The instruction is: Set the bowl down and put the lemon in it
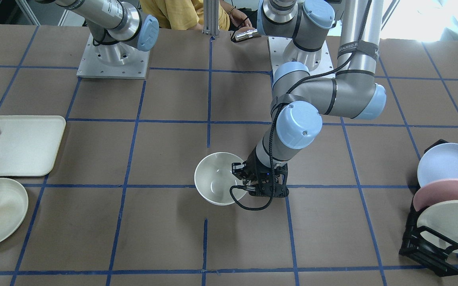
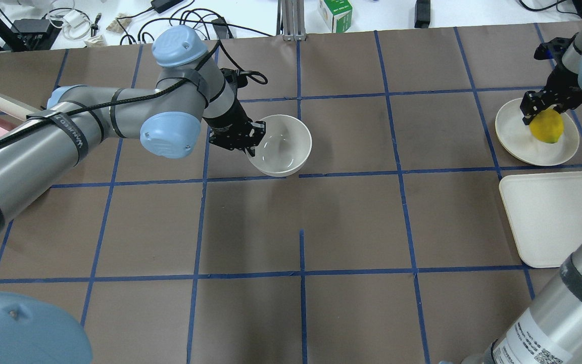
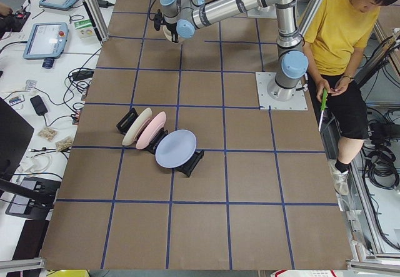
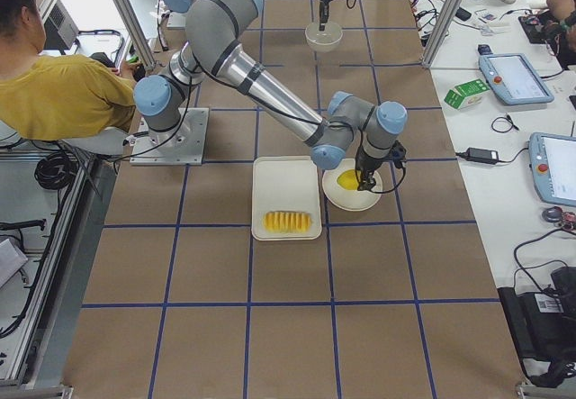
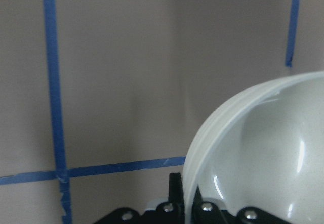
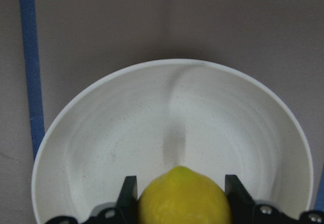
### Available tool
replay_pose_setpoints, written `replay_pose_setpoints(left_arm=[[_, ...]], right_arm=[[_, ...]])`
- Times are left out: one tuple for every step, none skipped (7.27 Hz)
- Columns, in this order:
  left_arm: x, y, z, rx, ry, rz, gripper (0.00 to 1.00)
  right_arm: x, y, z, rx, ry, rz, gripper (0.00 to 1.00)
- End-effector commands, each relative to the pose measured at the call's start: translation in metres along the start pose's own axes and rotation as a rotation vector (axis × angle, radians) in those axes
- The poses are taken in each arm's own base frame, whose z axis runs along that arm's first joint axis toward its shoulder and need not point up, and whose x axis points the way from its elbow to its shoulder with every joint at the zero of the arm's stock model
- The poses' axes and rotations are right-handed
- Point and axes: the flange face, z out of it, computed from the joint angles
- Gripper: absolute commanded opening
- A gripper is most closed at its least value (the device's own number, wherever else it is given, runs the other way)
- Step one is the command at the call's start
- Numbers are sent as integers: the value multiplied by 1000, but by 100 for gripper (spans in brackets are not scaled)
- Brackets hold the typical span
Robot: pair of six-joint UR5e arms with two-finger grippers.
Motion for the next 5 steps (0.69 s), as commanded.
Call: replay_pose_setpoints(left_arm=[[17,13,22,12,1,2,0],[15,14,33,20,3,2,0],[15,16,39,9,1,5,0],[14,15,44,2,-2,8,0],[15,13,41,14,-1,12,91]], right_arm=[[-35,22,-79,-10,7,3,0],[-47,44,-117,-40,-7,48,0],[-59,68,-163,-18,4,65,0],[-87,78,-179,-46,-20,120,0],[-148,71,-193,-42,7,112,0]])
